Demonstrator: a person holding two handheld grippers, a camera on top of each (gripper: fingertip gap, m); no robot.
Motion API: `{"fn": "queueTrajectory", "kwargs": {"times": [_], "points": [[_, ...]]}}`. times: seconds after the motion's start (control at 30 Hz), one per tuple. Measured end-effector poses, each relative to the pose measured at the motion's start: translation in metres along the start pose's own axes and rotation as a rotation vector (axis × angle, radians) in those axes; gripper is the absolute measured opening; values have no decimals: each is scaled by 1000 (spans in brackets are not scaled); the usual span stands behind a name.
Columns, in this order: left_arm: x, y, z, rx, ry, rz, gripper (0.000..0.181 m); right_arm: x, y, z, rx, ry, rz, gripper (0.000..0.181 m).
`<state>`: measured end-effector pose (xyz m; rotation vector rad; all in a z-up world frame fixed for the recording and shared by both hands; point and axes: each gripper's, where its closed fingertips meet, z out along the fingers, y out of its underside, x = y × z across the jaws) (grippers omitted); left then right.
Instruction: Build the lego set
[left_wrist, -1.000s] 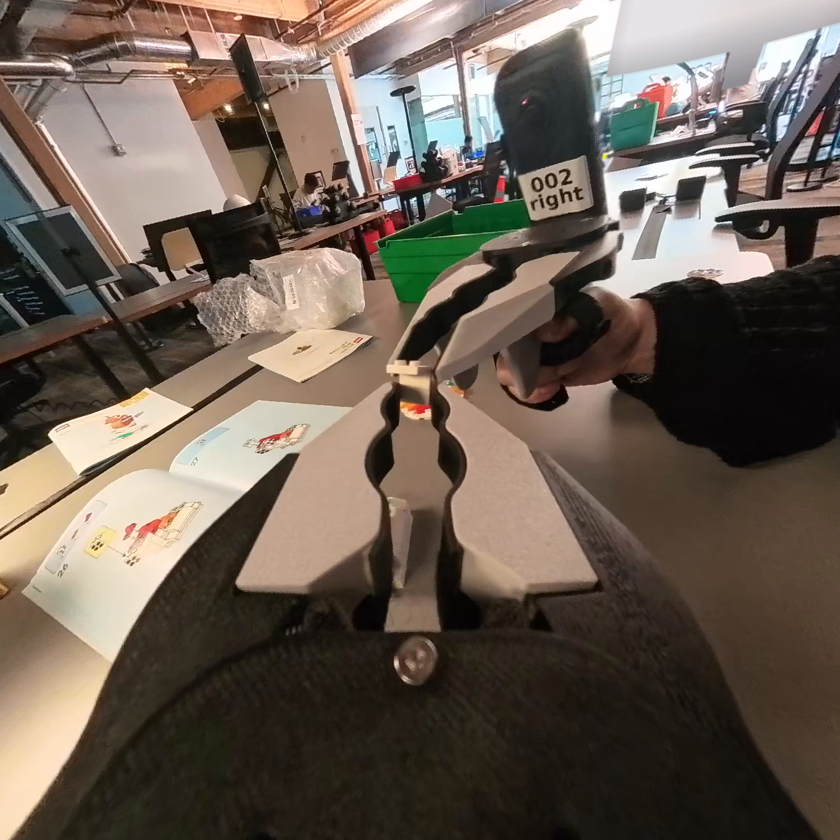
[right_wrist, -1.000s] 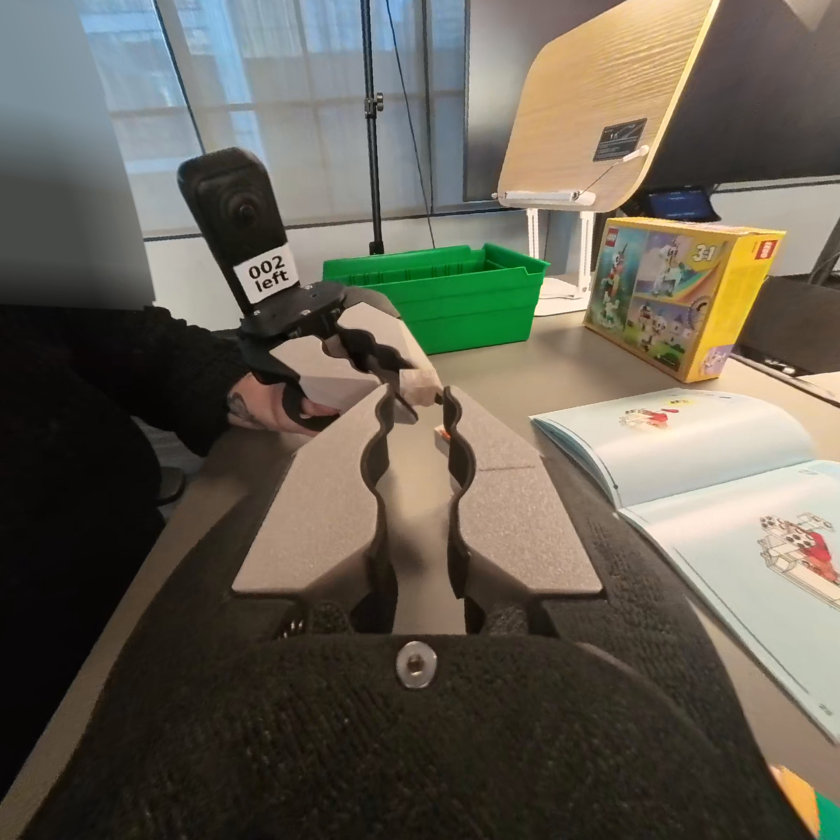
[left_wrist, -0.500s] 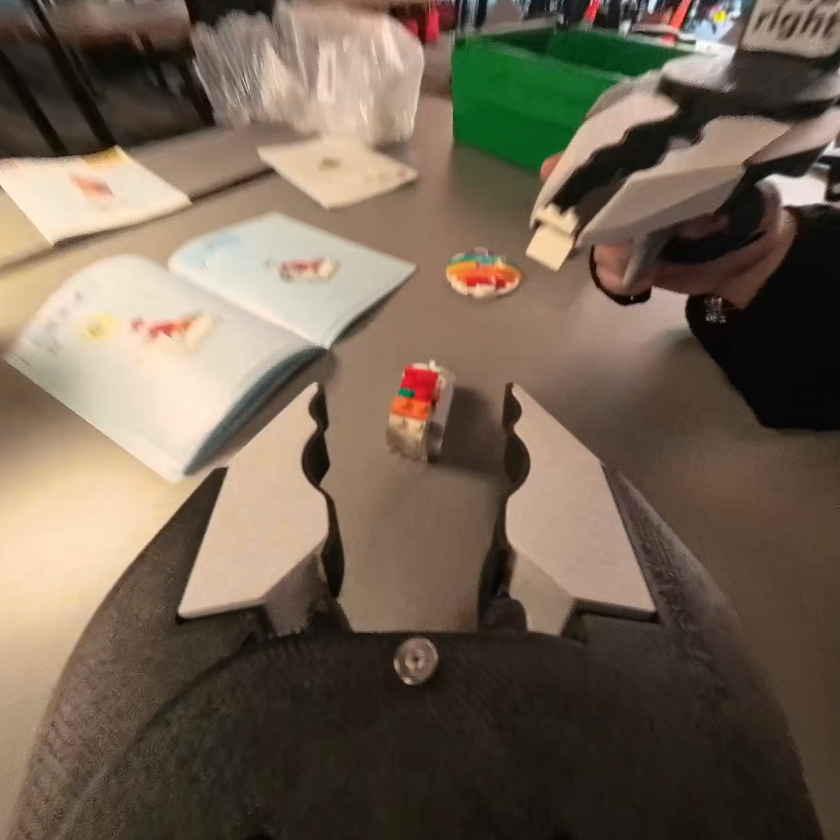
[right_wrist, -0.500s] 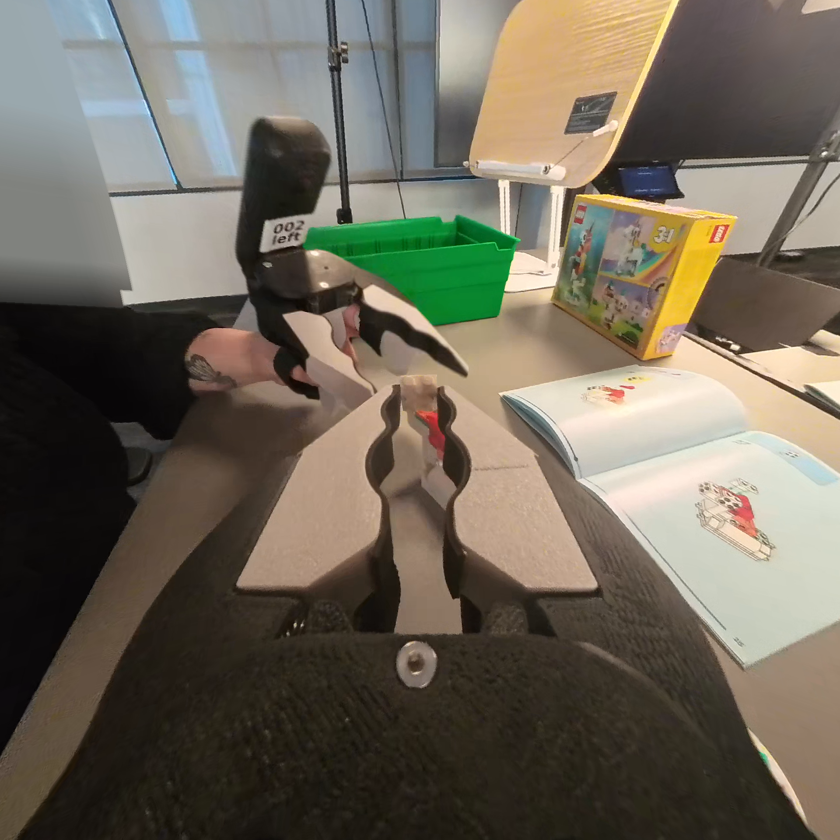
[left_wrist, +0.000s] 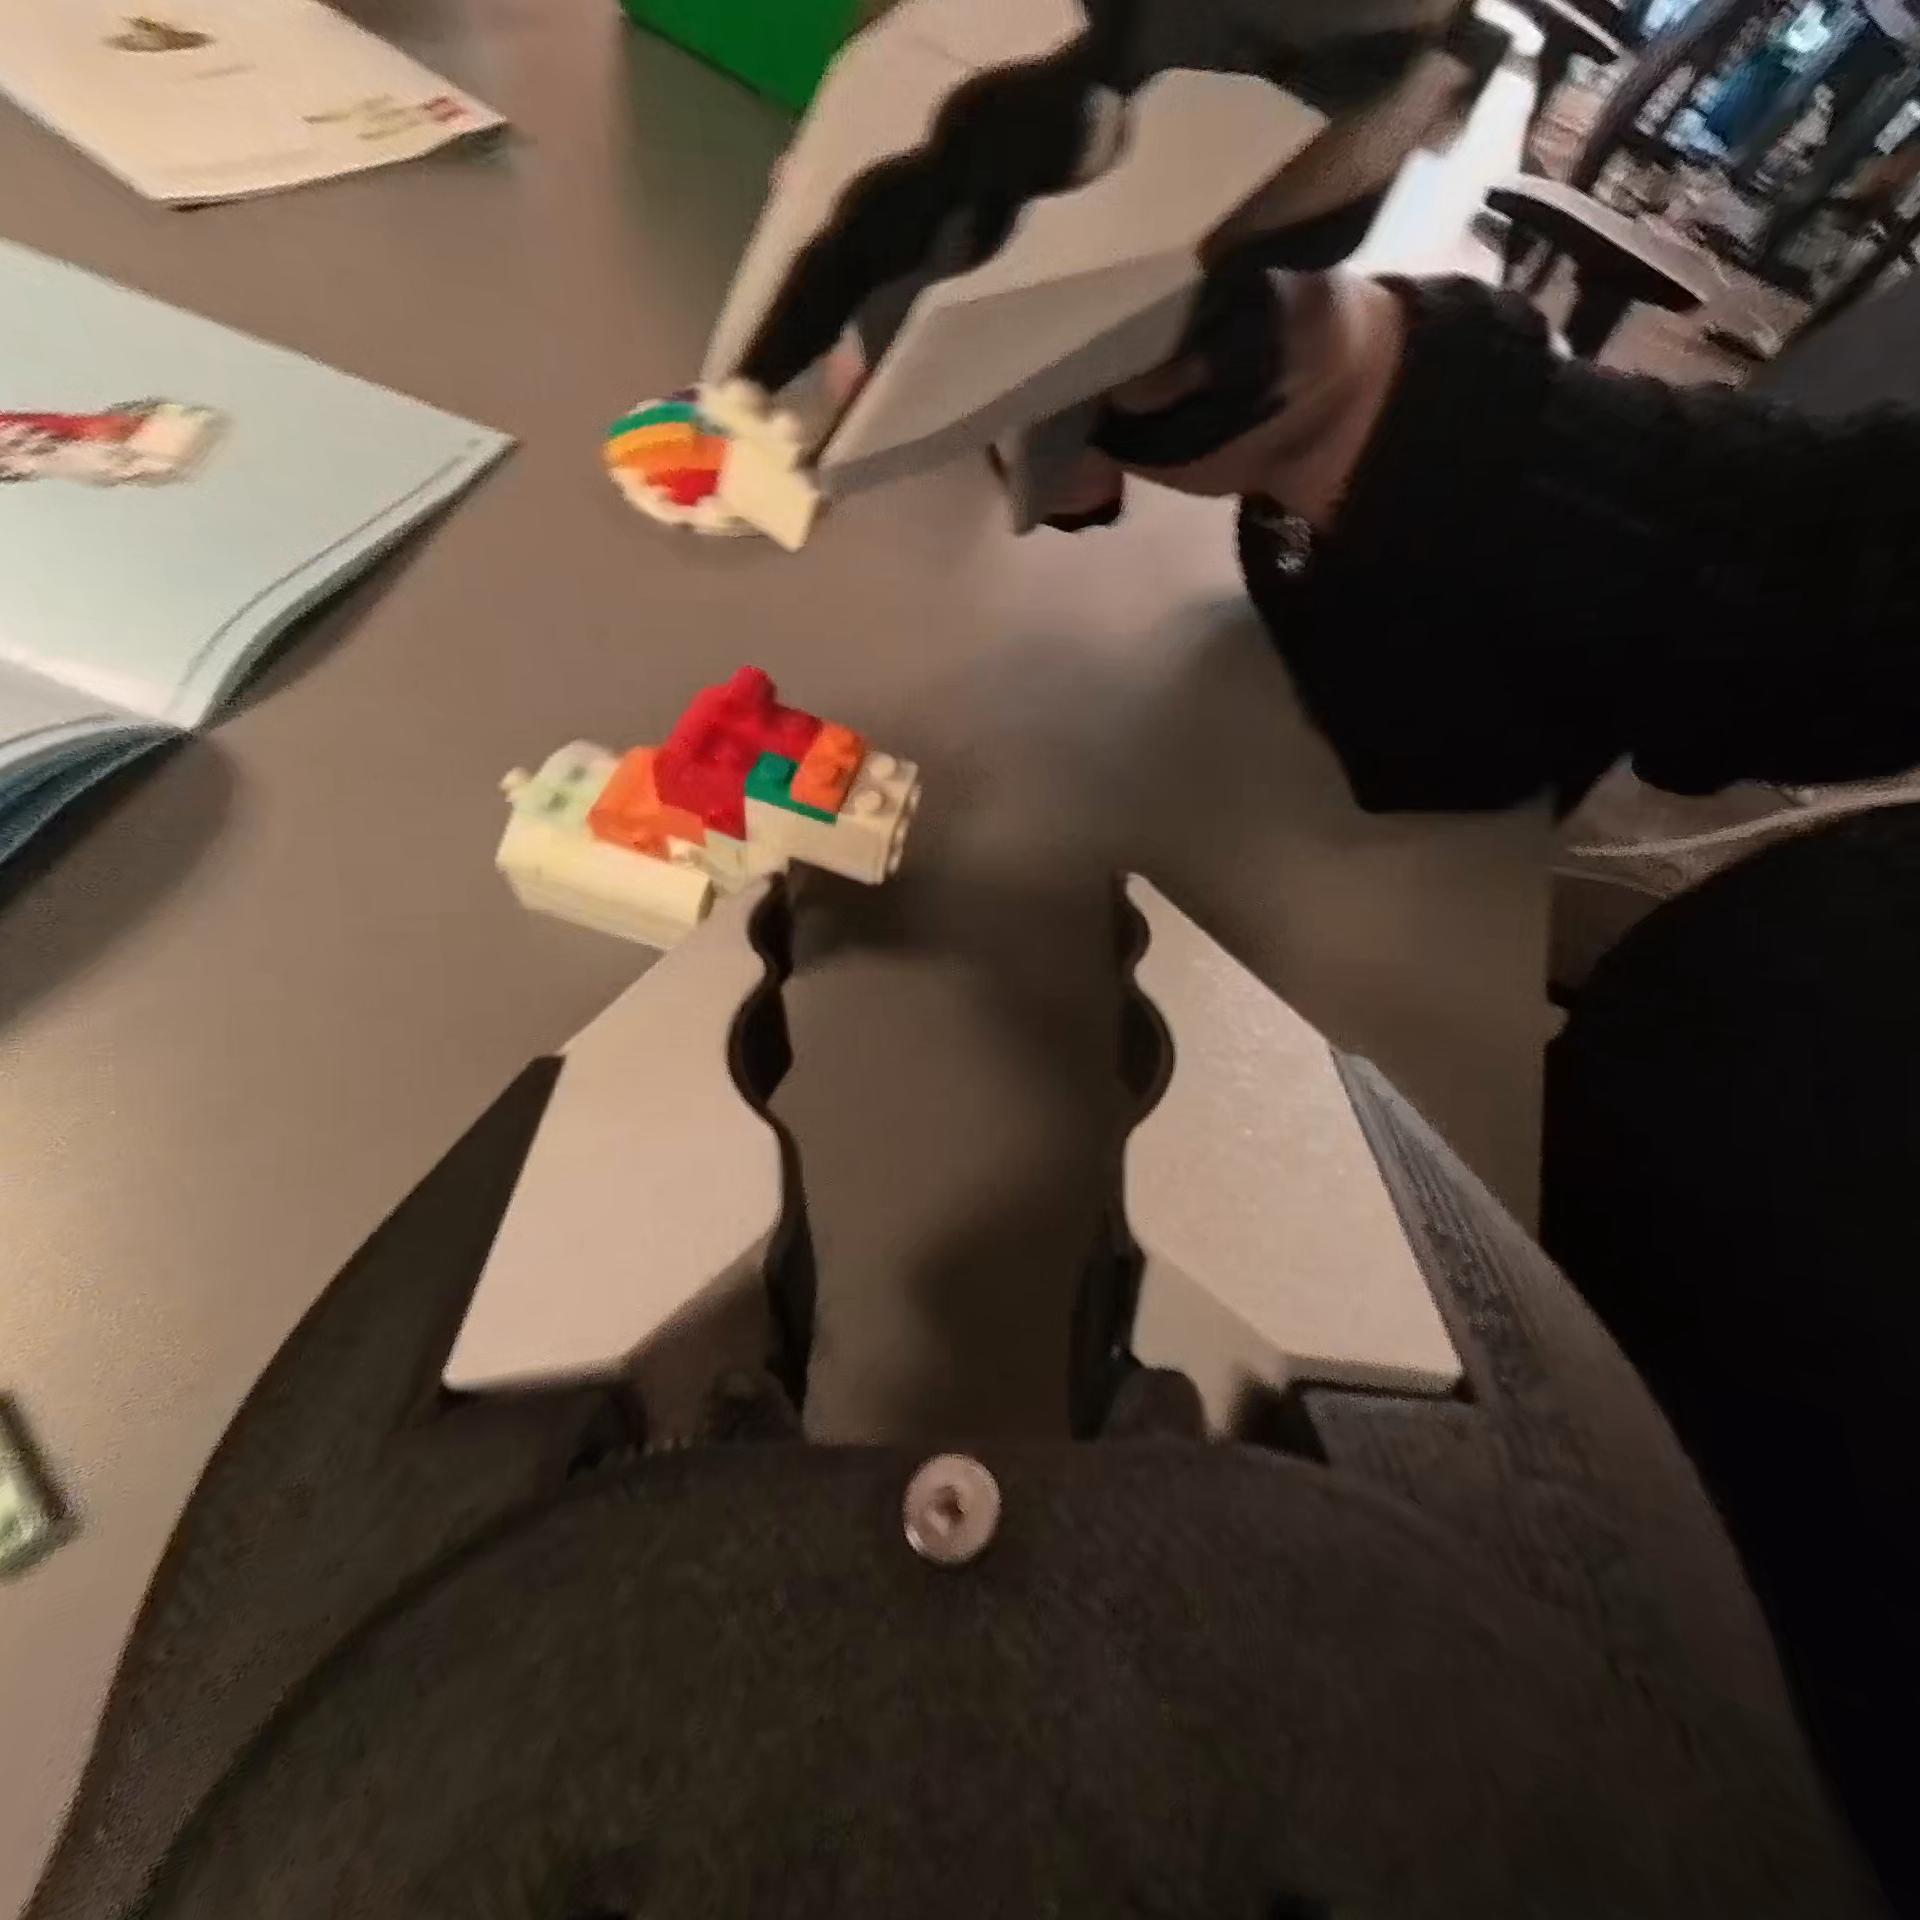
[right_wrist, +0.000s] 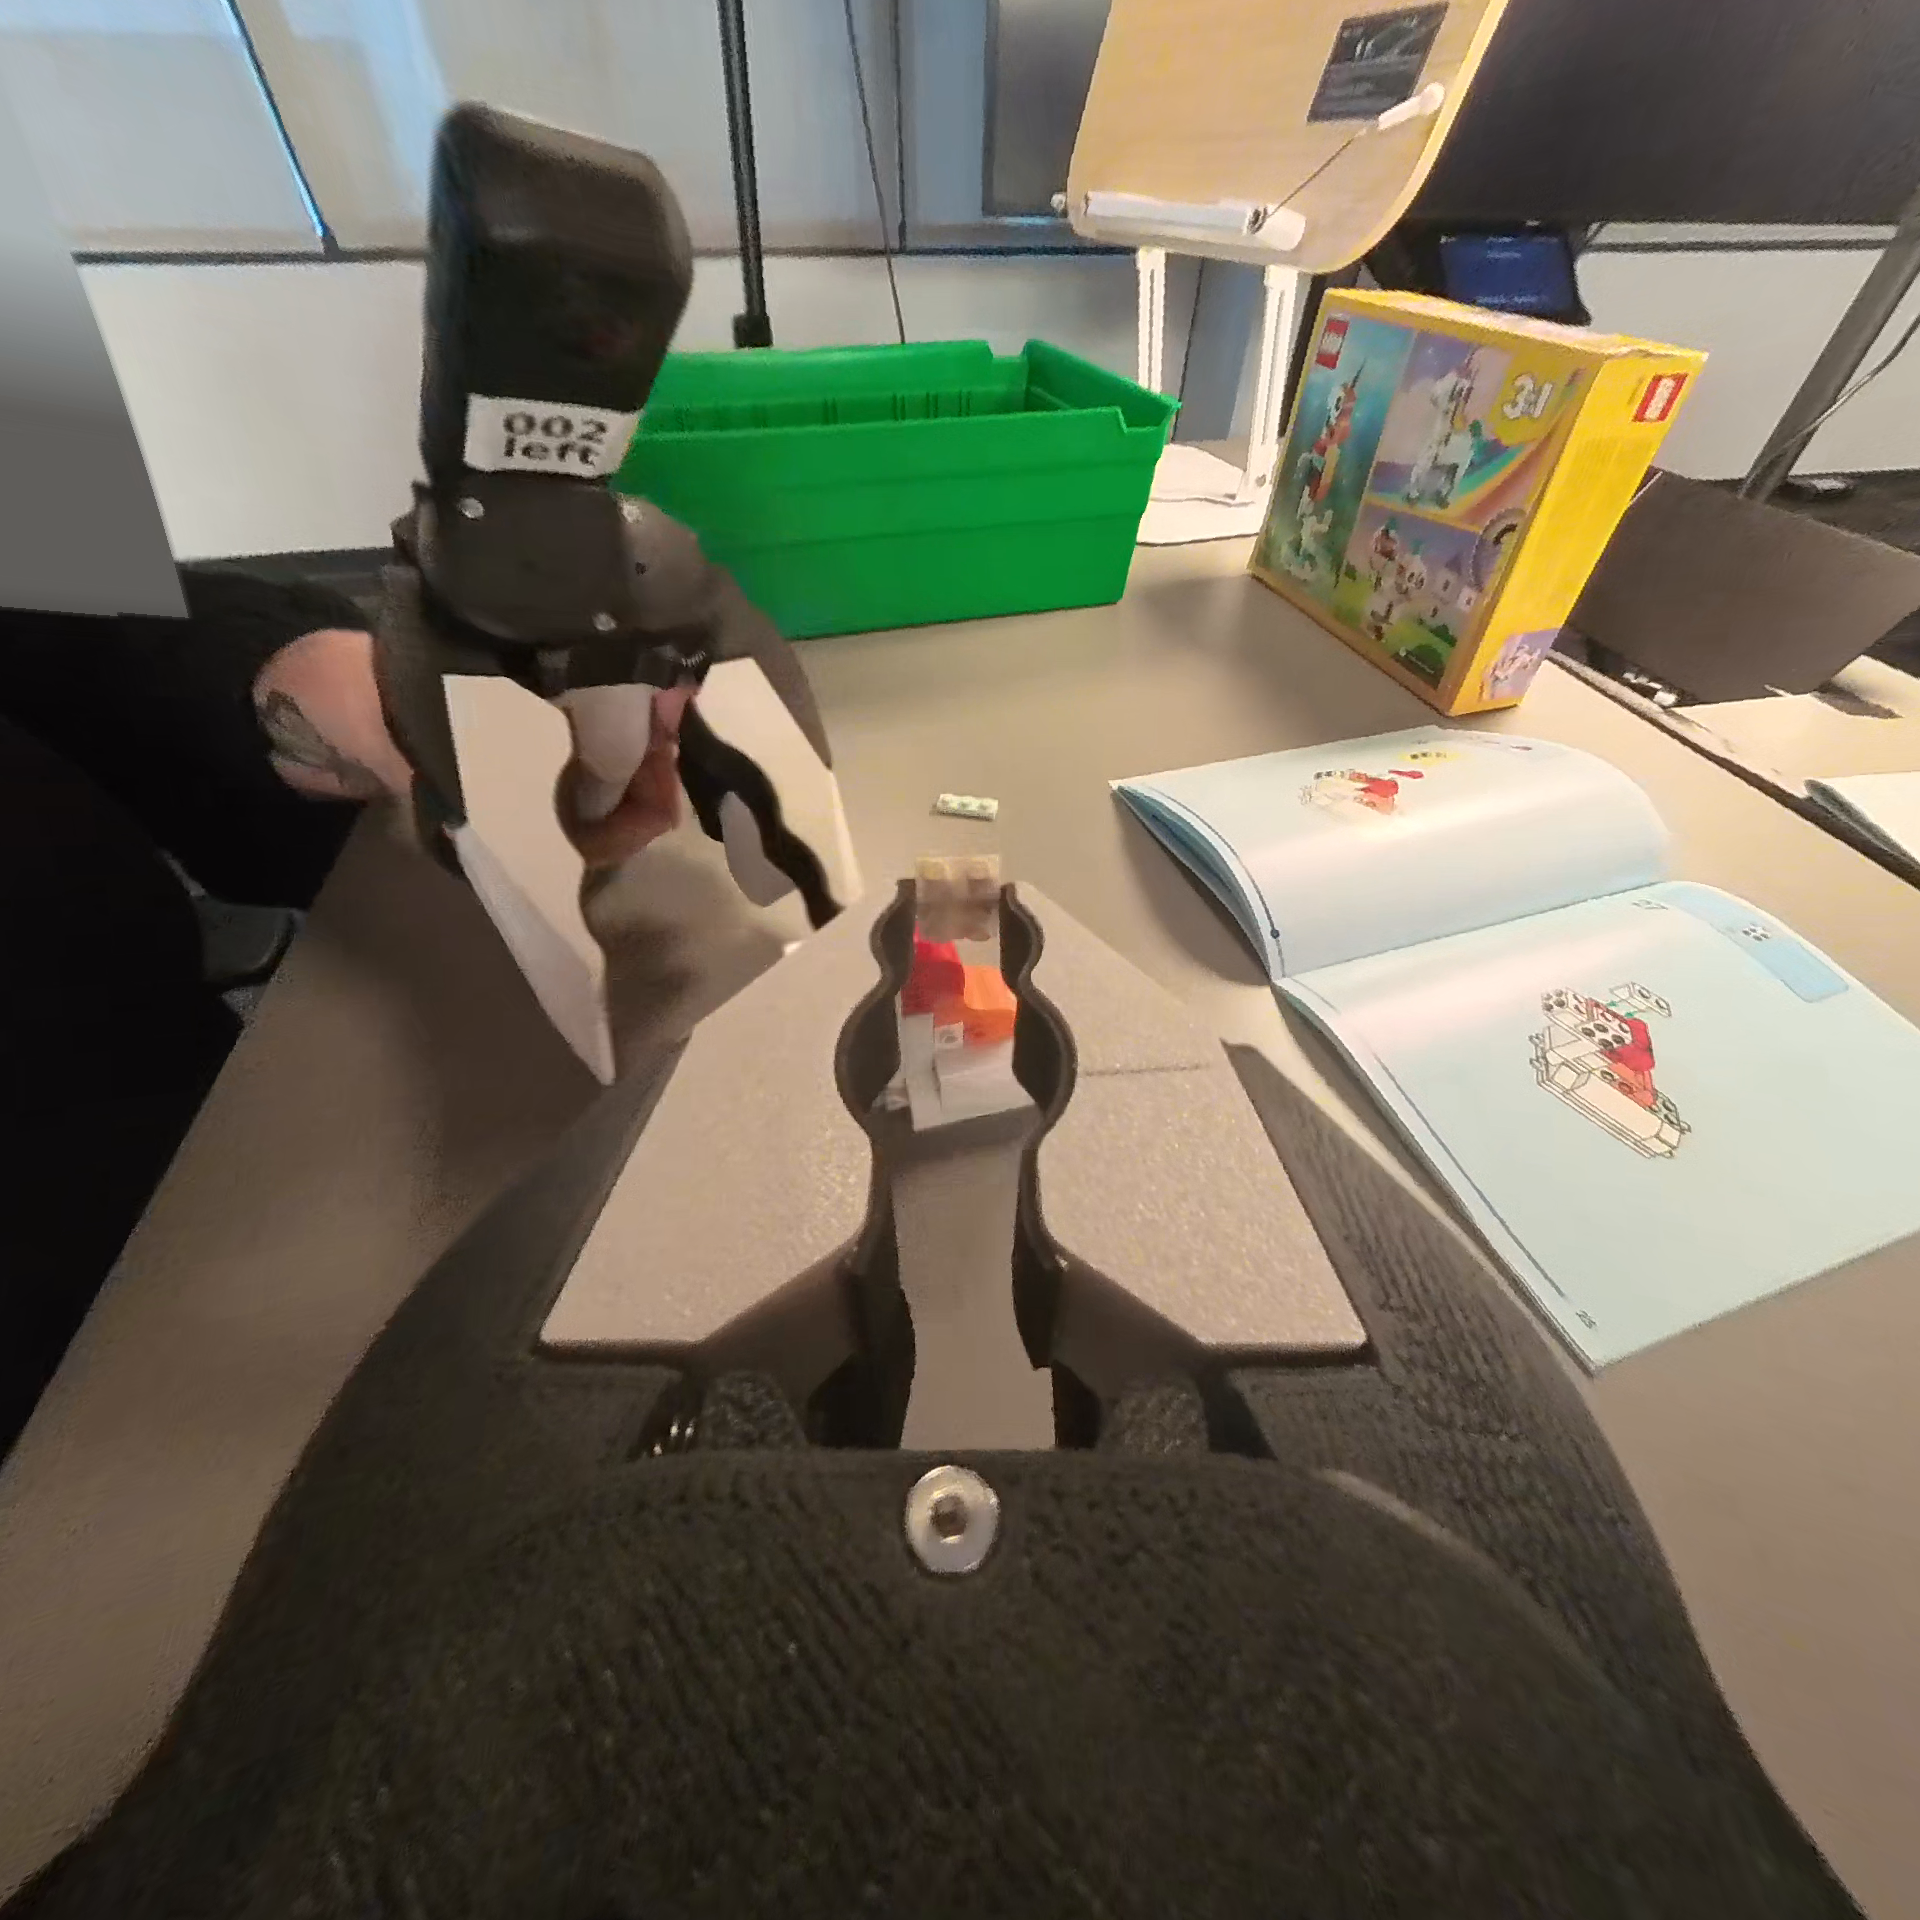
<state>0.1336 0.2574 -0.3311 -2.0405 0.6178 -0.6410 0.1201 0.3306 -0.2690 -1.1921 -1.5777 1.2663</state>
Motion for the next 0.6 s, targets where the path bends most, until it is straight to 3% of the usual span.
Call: {"fn": "queueTrajectory", "kwargs": {"times": [0.03, 0.2, 0.43, 0.6], "points": [[3, -1, 1, -6, 15, 24, 56, 0, 2, -2, -13, -10, -7, 14], [-25, -19, -7, 78, -68, 81, 66, -7, 11, -13, -51, -88, -34, 14], [-39, -11, 12, -49, -116, 191, 73, -7, 20, -15, -97, -90, -59, 14], [-36, -8, 23, -82, -113, 205, 68, 20, 27, -16, -196, 118, -74, 14]]}}
